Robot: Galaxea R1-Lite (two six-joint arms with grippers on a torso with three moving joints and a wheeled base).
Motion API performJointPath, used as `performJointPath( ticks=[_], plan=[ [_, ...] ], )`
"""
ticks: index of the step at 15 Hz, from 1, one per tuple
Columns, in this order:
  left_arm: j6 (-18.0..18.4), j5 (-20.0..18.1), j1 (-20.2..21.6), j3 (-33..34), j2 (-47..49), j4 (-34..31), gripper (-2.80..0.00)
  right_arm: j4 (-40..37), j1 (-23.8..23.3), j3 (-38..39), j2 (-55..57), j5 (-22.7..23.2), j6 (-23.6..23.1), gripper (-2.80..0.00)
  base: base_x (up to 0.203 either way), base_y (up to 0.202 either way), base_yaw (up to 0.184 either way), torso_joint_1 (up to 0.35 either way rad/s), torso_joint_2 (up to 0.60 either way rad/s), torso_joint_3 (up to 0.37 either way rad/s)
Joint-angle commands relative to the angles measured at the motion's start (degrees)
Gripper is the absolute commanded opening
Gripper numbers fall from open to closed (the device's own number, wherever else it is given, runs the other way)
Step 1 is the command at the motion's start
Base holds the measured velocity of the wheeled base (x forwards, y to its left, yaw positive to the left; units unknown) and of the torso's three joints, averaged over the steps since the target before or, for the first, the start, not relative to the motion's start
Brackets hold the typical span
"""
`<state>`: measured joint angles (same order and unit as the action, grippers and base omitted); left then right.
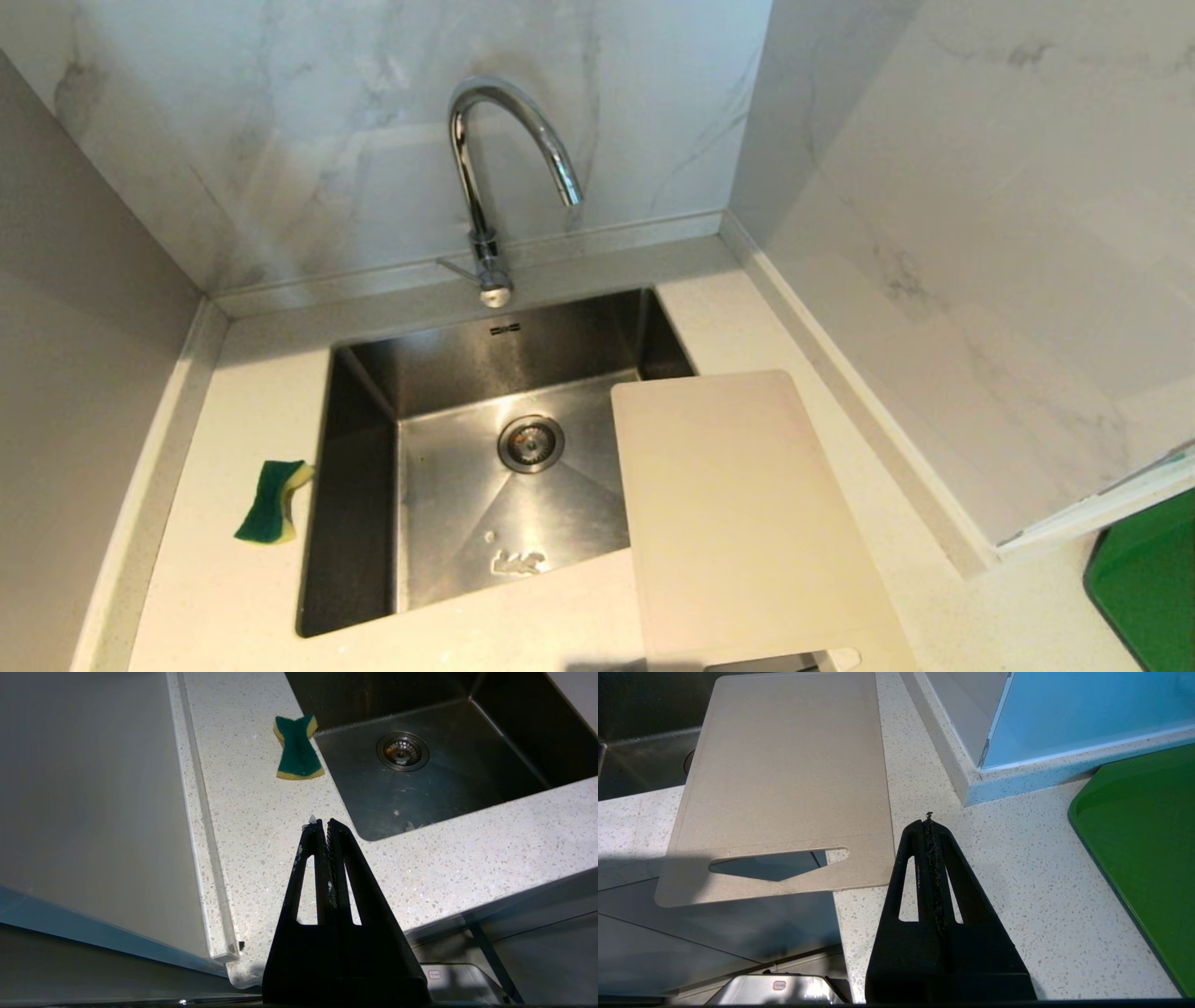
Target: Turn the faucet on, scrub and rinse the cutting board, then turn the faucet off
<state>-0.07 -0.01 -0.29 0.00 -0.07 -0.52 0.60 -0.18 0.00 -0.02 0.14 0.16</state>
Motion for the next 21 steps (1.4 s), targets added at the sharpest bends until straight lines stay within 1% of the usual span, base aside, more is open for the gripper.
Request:
performJointPath(
  ticks=[1,21],
  plan=[
    [-0.01,0.01,0.03,0.09,-0.01,0.0,-2.8,0.02,0.01,0.0,0.04,0.03,0.02,-2.8,0.0,0.0,0.0,0.0,0.0,0.0],
    [-0.01,0.01,0.03,0.09,-0.01,0.0,-2.8,0.08,0.01,-0.01,0.02,0.03,-0.36,-2.8,0.0,0.0,0.0,0.0,0.0,0.0]
  ],
)
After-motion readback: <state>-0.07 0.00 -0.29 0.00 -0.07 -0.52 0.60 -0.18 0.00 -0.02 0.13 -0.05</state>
